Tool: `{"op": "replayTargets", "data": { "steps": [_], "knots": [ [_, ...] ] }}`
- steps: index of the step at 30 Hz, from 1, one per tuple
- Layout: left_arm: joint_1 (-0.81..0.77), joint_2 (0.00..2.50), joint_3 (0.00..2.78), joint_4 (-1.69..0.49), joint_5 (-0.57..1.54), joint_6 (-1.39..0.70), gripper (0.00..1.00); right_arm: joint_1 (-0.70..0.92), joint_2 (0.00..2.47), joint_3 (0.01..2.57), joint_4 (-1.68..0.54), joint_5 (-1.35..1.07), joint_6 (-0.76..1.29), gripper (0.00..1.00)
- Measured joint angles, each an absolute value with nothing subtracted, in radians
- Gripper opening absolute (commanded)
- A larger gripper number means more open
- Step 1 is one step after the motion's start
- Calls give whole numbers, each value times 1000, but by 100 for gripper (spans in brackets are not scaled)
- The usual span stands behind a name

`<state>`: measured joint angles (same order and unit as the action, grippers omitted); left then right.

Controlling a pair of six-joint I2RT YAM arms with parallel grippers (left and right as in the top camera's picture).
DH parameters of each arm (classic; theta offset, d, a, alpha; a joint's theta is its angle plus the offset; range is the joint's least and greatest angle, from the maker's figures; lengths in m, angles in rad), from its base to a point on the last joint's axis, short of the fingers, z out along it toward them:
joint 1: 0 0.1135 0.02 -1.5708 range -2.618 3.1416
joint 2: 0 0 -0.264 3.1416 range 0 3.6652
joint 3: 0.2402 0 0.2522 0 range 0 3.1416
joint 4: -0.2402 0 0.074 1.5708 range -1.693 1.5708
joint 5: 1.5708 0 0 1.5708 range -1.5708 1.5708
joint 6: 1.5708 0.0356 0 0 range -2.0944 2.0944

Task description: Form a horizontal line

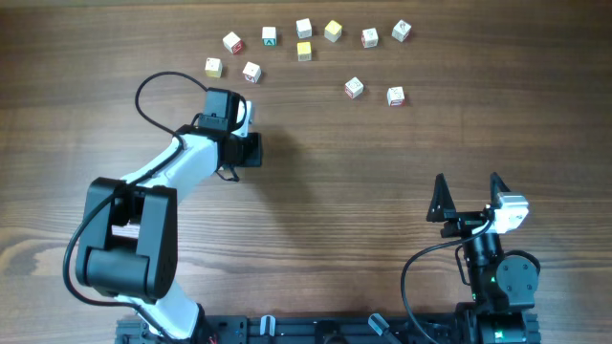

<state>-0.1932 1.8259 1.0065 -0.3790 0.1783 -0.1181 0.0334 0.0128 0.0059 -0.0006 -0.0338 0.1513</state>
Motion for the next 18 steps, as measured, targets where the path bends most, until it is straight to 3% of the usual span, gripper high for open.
{"op": "replayTargets", "data": {
  "steps": [4, 8, 18],
  "knots": [
    [-194, 1837, 1091, -454, 239, -133, 70, 33, 13, 6, -1, -34, 151, 100],
    [-194, 1834, 1227, -570, 265, -141, 100, 33, 13, 6, -1, -34, 151, 100],
    [-175, 1643, 1362, -775, 279, -146, 100, 33, 14, 6, 81, -38, 174, 100]
  ]
}}
